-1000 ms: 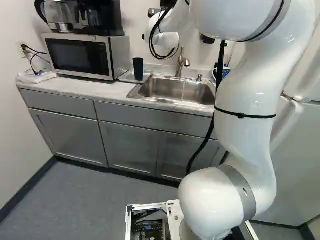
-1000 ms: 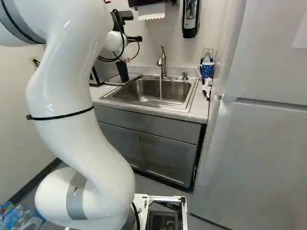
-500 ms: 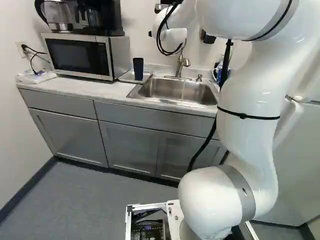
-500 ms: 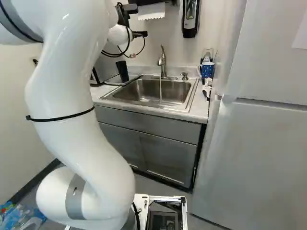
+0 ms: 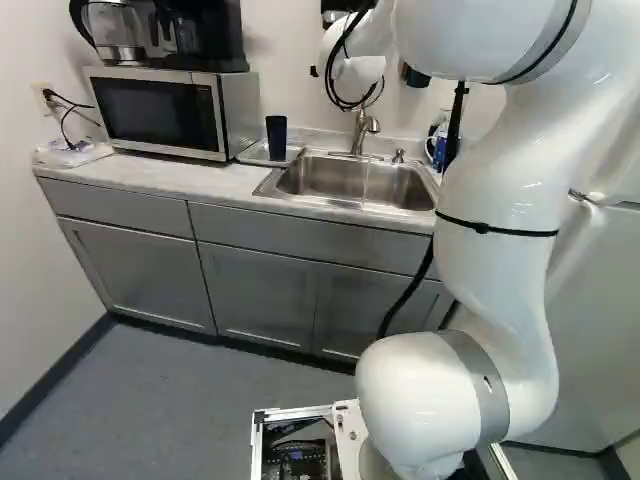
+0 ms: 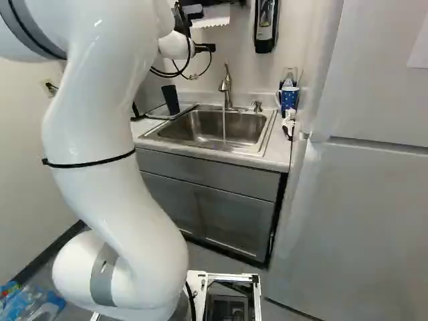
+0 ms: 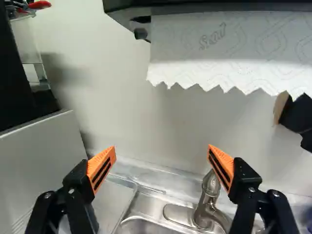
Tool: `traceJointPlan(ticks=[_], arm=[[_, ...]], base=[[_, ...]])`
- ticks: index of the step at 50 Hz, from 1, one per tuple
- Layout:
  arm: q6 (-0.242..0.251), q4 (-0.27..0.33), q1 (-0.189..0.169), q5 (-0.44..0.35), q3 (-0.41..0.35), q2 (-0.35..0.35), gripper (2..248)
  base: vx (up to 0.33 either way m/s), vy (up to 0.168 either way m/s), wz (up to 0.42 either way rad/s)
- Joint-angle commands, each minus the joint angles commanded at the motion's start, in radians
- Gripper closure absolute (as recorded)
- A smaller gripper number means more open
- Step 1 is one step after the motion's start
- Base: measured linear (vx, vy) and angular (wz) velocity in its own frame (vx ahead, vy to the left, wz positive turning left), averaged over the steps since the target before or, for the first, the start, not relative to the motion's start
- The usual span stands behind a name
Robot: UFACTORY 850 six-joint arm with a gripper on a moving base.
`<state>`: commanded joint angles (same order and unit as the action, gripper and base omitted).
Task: Rinse the cup and place it in the tray
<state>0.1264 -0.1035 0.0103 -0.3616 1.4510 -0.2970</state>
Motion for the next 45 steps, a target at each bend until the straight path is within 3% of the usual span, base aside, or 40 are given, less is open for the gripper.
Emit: traceJointPlan(ticks=[15, 45], arm=[[0.000, 0.000, -0.030, 0.025, 0.061, -0.053, 3], [0.000, 0.000, -0.052, 0.060, 0.240, -0.202, 3]], base=[[0.000, 0.000, 0.000], [0.000, 0.000, 0.000]])
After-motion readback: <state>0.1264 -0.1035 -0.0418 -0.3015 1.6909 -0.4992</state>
